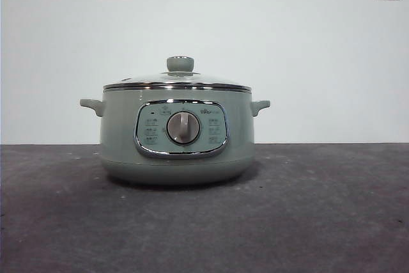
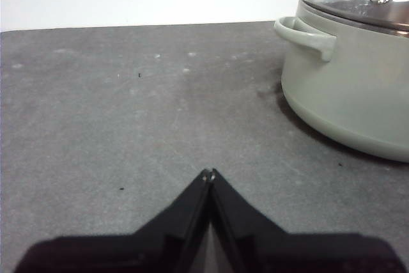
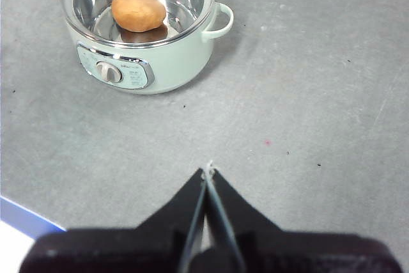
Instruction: Pick up the potato,open the lid,put the potato in the pot,close the lid
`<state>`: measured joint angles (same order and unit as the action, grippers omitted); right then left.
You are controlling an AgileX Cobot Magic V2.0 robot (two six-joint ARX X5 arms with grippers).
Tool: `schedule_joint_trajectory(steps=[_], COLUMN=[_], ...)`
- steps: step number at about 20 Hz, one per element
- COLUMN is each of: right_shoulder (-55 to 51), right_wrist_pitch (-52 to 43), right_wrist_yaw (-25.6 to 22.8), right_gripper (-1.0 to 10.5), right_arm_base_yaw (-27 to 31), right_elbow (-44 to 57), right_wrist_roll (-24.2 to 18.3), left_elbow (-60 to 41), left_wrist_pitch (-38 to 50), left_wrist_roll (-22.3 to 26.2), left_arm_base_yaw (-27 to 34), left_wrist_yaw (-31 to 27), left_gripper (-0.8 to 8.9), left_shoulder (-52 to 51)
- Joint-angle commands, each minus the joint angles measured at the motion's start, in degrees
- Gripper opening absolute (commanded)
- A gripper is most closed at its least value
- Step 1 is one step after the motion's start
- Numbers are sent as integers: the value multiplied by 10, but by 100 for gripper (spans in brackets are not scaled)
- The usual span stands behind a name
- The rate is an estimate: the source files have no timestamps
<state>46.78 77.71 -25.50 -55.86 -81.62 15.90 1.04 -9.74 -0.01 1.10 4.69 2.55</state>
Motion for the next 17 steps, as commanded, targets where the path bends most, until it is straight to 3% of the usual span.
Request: schedule_joint_trajectory(steps=[1, 4, 6, 9, 11, 14, 17], right_shoulder=[-1, -3, -17, -74, -150, -286, -394], right_wrist_pitch=[15, 15, 15, -1, -88, -273, -457], right_wrist_yaw=[-1, -7, -7, -6, 17, 113, 216], right_gripper=[0, 0, 0, 0, 0, 0, 0], right_arm_base_yaw=[-1, 15, 63, 202, 309, 433, 495], right_elbow=[6, 6, 15, 96, 216, 401, 529], right_wrist_roll=[4, 4, 1, -1, -35, -70, -102], left_elbow=[-5, -5, -5, -5, -5, -5, -5], left_wrist_pitch=[3, 3, 3, 3, 3, 3, 3], left_wrist_roll=[6, 6, 6, 6, 6, 6, 6], left_arm_base_yaw=[-1, -1, -1, -1, -1, -1, -1], left_wrist_yaw=[1, 1, 1, 1, 1, 1, 1], left_gripper=[-3, -3, -3, -3, -3, -3, -3], left_shoulder=[4, 10, 13, 13, 13, 13, 13])
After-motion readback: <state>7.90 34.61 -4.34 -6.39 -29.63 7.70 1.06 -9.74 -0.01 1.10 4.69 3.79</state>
